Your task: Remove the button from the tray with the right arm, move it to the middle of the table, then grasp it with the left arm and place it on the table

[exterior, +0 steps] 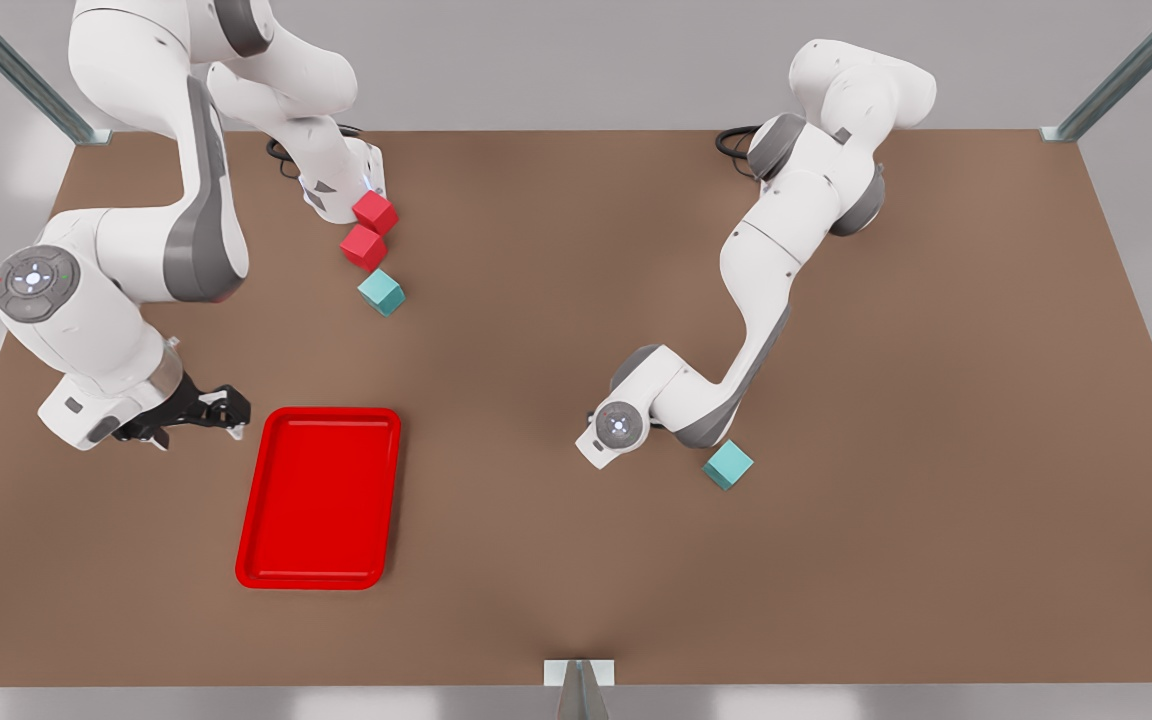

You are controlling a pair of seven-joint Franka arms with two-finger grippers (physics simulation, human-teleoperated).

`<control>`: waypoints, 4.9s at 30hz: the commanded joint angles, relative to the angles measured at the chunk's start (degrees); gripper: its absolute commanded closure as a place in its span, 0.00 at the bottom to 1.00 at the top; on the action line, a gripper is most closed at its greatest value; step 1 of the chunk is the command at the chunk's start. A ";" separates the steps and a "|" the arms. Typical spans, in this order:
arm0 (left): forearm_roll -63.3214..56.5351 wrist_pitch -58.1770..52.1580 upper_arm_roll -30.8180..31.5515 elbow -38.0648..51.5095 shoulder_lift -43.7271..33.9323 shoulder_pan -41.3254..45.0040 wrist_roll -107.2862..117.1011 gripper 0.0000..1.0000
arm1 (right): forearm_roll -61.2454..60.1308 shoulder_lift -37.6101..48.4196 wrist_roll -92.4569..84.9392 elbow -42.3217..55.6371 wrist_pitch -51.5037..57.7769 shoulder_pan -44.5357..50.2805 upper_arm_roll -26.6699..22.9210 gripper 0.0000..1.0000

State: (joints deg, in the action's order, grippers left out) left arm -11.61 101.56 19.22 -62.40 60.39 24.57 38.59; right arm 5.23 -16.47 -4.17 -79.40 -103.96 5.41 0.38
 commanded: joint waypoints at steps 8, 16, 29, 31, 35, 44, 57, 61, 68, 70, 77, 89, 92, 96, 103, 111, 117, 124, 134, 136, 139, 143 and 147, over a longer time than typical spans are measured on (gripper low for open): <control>-0.08 1.01 0.02 -0.01 0.08 0.31 0.09 0.00 | 0.14 -0.31 -1.37 0.30 -0.10 0.22 0.06 0.00; -0.08 1.01 0.02 -0.18 0.08 0.40 0.35 0.40 | -0.30 -1.28 -1.37 0.03 0.42 0.22 0.06 0.00; 0.27 -1.63 0.29 -0.09 -2.82 0.22 4.92 0.55 | -0.39 -0.58 -1.90 -0.05 3.06 0.22 0.15 0.00; 0.18 -1.02 0.29 -0.01 -3.52 0.31 7.29 0.55 | -0.30 -0.67 -1.90 0.03 3.06 0.31 0.15 0.00; 0.44 5.92 0.37 0.08 -6.33 -1.19 9.84 0.55 | -0.22 -0.67 -1.90 -0.05 3.06 0.31 0.15 0.00; -14.32 37.39 -10.17 -0.71 -7.21 3.47 25.83 0.56 | -0.04 -0.67 -1.90 -0.14 2.88 0.31 0.15 0.00; -15.38 70.53 -39.17 -3.08 4.65 17.45 45.09 0.55 | 0.05 -0.75 -1.99 0.03 2.80 0.31 0.15 0.00; -15.38 70.79 -40.67 -2.99 5.71 17.97 45.09 0.55 | 0.05 -0.49 -1.99 0.30 2.88 0.31 0.59 0.00; -10.03 78.53 -46.54 -3.08 9.92 20.69 46.05 0.55 | 0.05 -0.49 -1.99 0.30 2.88 0.31 0.59 0.00; -5.71 78.70 -50.07 -3.08 11.68 23.60 46.05 0.55 | 0.14 -0.49 -1.99 0.30 2.88 0.22 0.59 0.00; -1.93 78.79 -53.68 -4.22 13.44 26.67 46.14 0.54 | 0.13 -0.58 -1.99 0.12 2.80 0.31 0.59 0.00; -0.08 81.25 -55.61 -5.19 13.97 28.26 46.14 0.53 | 0.05 -0.58 -1.99 0.30 2.88 0.31 0.59 0.00; -0.52 81.34 -56.84 -5.28 14.67 29.31 46.05 0.53 | 0.05 -0.58 -1.99 0.21 2.88 0.31 0.59 0.00; -0.35 81.34 -57.63 -5.28 15.37 29.75 46.14 0.53 | 0.05 -0.58 -1.99 0.03 2.88 0.31 0.59 0.00; -0.26 81.51 -57.63 -5.28 15.46 29.75 46.14 0.53 | 0.05 -0.67 -1.99 0.12 2.88 0.31 0.59 0.00; -0.35 81.60 -57.63 -5.28 15.81 30.01 46.05 0.49 | 0.05 -0.75 -1.99 -0.05 2.80 0.22 0.50 0.00; -0.35 81.51 -57.72 -5.28 15.90 30.37 46.05 0.46 | 0.05 -0.75 -2.16 0.03 2.71 -0.22 0.41 0.00; -0.61 81.60 -58.86 -5.98 15.90 31.77 45.96 0.00 | 0.05 -0.67 -2.16 0.12 2.80 -0.04 0.41 0.00; 0.00 82.92 -58.60 -6.68 14.85 31.77 46.05 0.00 | 0.05 -0.75 -2.16 0.12 2.80 -0.13 0.41 0.00; 0.00 82.83 -58.51 -7.39 14.14 32.12 46.05 0.00 | 0.14 -0.75 -2.16 0.21 2.80 -0.22 0.41 0.00; 1.32 82.75 -58.51 -7.65 14.14 32.83 46.14 0.00 | 0.05 -0.75 -2.25 0.21 2.80 -0.40 0.41 0.00; 1.15 82.83 -58.69 -8.09 12.91 32.56 45.52 0.00 | 0.05 -0.75 -2.25 0.12 2.80 -0.40 0.41 0.00; 0.88 82.75 -58.60 -8.79 11.60 32.48 44.73 0.00 | 0.13 -0.75 -2.25 0.12 2.71 -0.48 0.32 0.00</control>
State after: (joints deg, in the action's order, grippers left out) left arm -10.69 184.43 -39.36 -71.14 72.29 57.03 84.20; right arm 5.35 -17.28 -6.28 -79.26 -101.22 4.91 0.75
